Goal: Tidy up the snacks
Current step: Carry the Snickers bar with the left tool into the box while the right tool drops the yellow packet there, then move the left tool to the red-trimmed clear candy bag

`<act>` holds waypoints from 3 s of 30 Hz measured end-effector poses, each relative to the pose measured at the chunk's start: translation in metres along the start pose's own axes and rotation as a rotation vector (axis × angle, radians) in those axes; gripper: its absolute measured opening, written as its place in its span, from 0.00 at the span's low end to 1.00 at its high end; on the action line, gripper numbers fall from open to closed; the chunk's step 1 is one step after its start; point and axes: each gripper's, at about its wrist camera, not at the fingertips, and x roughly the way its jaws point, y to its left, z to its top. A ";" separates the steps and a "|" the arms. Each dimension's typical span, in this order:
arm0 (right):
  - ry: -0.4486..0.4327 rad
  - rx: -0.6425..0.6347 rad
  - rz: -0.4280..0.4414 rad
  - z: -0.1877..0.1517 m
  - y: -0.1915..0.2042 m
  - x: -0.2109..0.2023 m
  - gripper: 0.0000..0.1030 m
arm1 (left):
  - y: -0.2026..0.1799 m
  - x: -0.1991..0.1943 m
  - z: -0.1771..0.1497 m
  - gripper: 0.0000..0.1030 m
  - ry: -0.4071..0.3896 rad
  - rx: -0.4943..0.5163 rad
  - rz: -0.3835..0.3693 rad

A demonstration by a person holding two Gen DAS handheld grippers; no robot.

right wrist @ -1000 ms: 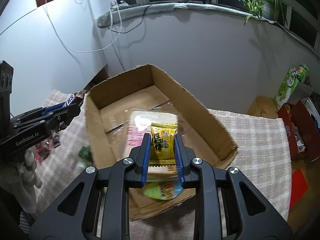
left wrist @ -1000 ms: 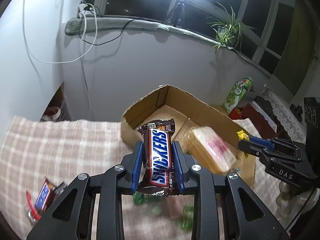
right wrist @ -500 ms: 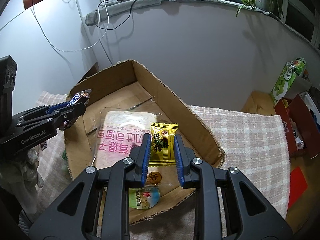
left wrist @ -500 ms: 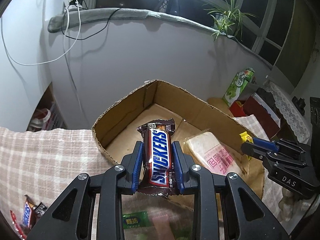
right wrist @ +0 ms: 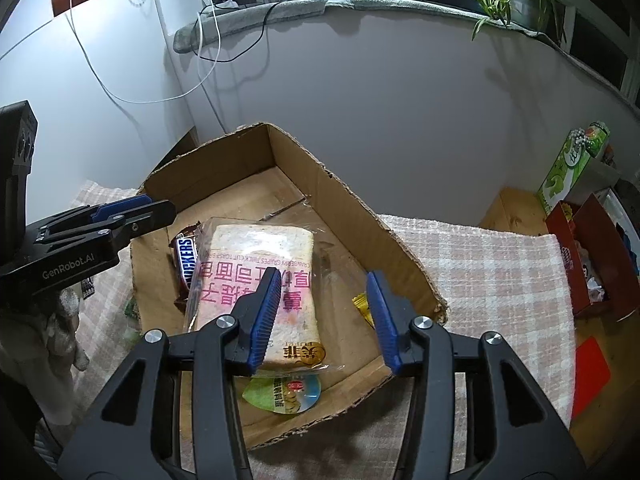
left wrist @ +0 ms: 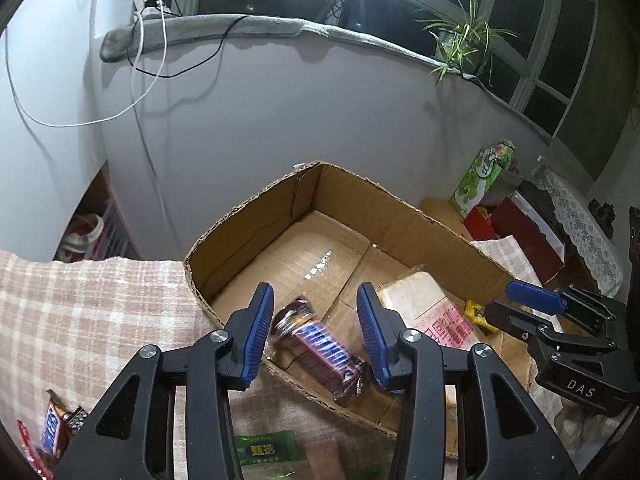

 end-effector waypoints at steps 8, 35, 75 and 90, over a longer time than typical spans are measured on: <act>-0.009 -0.018 0.003 -0.003 0.011 -0.015 0.45 | 0.001 -0.012 -0.002 0.41 -0.011 -0.008 -0.007; -0.081 -0.148 0.071 -0.032 0.104 -0.077 0.72 | 0.072 -0.156 -0.060 0.41 -0.162 -0.090 0.021; 0.153 -0.230 0.154 -0.068 0.182 0.027 0.39 | 0.185 -0.138 -0.139 0.46 -0.005 -0.175 0.104; 0.171 -0.239 0.123 -0.066 0.189 0.050 0.32 | 0.195 -0.109 -0.128 0.48 0.020 -0.138 0.123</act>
